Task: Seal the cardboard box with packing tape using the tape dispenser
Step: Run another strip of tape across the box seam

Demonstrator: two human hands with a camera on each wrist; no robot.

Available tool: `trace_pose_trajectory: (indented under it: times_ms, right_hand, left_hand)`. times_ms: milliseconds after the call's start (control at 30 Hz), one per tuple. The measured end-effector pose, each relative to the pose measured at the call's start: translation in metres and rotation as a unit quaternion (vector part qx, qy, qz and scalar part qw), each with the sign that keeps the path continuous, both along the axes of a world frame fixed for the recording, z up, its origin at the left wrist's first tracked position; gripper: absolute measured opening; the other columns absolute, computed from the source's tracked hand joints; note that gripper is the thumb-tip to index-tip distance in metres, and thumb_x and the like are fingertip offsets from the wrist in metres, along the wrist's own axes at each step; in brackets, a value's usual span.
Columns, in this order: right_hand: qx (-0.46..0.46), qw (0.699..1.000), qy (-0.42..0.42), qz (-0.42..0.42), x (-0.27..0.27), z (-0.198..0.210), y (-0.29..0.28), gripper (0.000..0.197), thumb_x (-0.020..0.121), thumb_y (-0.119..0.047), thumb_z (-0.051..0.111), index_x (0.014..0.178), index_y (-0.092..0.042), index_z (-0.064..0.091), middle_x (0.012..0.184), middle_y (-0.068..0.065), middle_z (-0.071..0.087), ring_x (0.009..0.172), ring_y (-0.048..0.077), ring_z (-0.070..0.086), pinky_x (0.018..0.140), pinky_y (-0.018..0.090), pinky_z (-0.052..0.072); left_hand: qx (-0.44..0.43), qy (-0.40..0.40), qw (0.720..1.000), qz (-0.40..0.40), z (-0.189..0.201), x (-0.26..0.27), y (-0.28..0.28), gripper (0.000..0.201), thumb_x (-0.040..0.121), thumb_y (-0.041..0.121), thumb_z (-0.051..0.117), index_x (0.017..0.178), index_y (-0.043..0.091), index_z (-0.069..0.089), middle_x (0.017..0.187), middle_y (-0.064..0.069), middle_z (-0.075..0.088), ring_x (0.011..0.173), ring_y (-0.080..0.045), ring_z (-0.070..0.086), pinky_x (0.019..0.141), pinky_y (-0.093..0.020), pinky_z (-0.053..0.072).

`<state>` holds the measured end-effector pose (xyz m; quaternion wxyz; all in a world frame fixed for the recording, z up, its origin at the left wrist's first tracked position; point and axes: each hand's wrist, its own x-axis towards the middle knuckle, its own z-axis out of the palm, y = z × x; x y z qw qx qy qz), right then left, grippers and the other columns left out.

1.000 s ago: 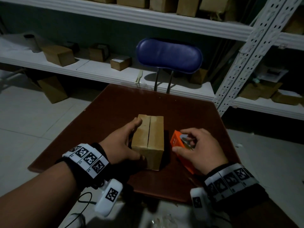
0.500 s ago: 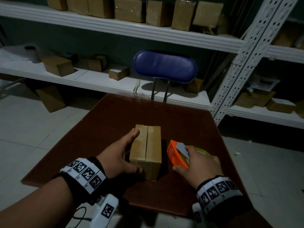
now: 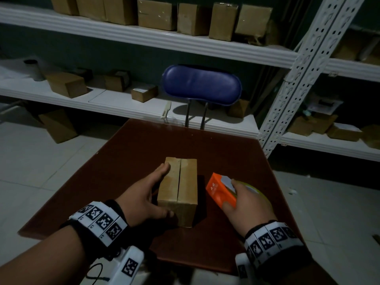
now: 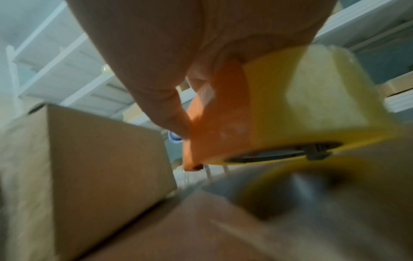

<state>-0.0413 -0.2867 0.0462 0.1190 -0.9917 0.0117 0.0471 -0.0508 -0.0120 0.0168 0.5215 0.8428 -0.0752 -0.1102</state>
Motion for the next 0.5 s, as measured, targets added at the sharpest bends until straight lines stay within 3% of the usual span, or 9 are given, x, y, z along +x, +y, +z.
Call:
trace_pose_trajectory:
  times_ms: [133,167,233,300,400,467,500]
  right_hand:
    - [0.100,0.993,-0.055,-0.039,-0.002,0.014,-0.005,0.054,0.089,-0.049,0.056,0.140,-0.037,0.045,0.117,-0.001,0.070,0.105,0.025,0.066,0.094,0.040,0.050]
    - [0.128,0.988,-0.070,-0.053,-0.003,0.017,-0.006,0.051,0.087,-0.049,0.058,0.137,-0.038,0.048,0.114,-0.002,0.071,0.103,0.025,0.067,0.092,0.039,0.051]
    - [0.182,0.974,-0.109,-0.074,-0.003,0.022,-0.007,0.049,0.084,-0.048,0.062,0.131,-0.039,0.054,0.108,-0.005,0.072,0.096,0.022,0.067,0.085,0.034,0.052]
    - [0.221,0.960,-0.156,-0.079,-0.005,0.028,-0.008,0.046,0.082,-0.054,0.066,0.125,-0.039,0.058,0.097,-0.014,0.068,0.081,0.011,0.062,0.073,0.027,0.047]
    - [0.247,0.939,-0.233,-0.042,-0.013,0.038,-0.004,0.053,0.073,-0.069,0.069,0.118,-0.042,0.062,0.083,-0.031,0.054,0.070,-0.011,0.050,0.062,0.012,0.039]
    - [0.249,0.929,-0.275,0.007,-0.021,0.045,0.000,0.060,0.070,-0.075,0.066,0.120,-0.042,0.063,0.087,-0.032,0.054,0.074,-0.009,0.054,0.065,0.011,0.042]
    - [0.250,0.924,-0.287,0.032,-0.025,0.047,0.001,0.062,0.071,-0.076,0.065,0.121,-0.041,0.063,0.092,-0.031,0.057,0.078,-0.006,0.058,0.067,0.014,0.046]
  left_hand:
    - [-0.005,-0.006,1.000,-0.006,-0.002,0.001,0.001,0.136,0.036,0.065,0.088,0.151,0.050,0.015,0.163,0.017,0.015,0.149,-0.005,0.019,0.121,-0.039,0.030]
    - [-0.009,-0.005,1.000,-0.006,-0.003,0.001,0.002,0.138,0.033,0.070,0.085,0.150,0.051,0.015,0.163,0.017,0.015,0.149,-0.005,0.020,0.120,-0.039,0.031]
    - [-0.016,-0.003,1.000,-0.009,-0.004,0.001,0.003,0.136,0.031,0.069,0.087,0.146,0.056,0.017,0.163,0.017,0.014,0.149,-0.006,0.019,0.120,-0.040,0.031]
    - [-0.008,-0.005,1.000,-0.013,-0.001,-0.001,0.003,0.131,0.033,0.062,0.092,0.143,0.059,0.020,0.164,0.018,0.009,0.150,-0.004,0.014,0.122,-0.038,0.026]
    - [-0.005,-0.028,0.999,0.020,0.013,-0.006,0.002,0.124,0.041,0.061,0.092,0.147,0.049,0.030,0.164,0.017,0.012,0.149,-0.002,0.015,0.120,-0.031,0.022]
    - [-0.001,-0.080,0.995,0.059,0.028,-0.009,-0.002,0.112,0.045,0.069,0.085,0.145,0.045,0.039,0.160,0.018,0.025,0.146,0.001,0.023,0.119,-0.030,0.026]
    - [-0.010,-0.108,0.991,0.075,0.037,-0.012,-0.005,0.104,0.052,0.068,0.084,0.143,0.041,0.043,0.156,0.018,0.034,0.142,0.006,0.030,0.115,-0.023,0.029]
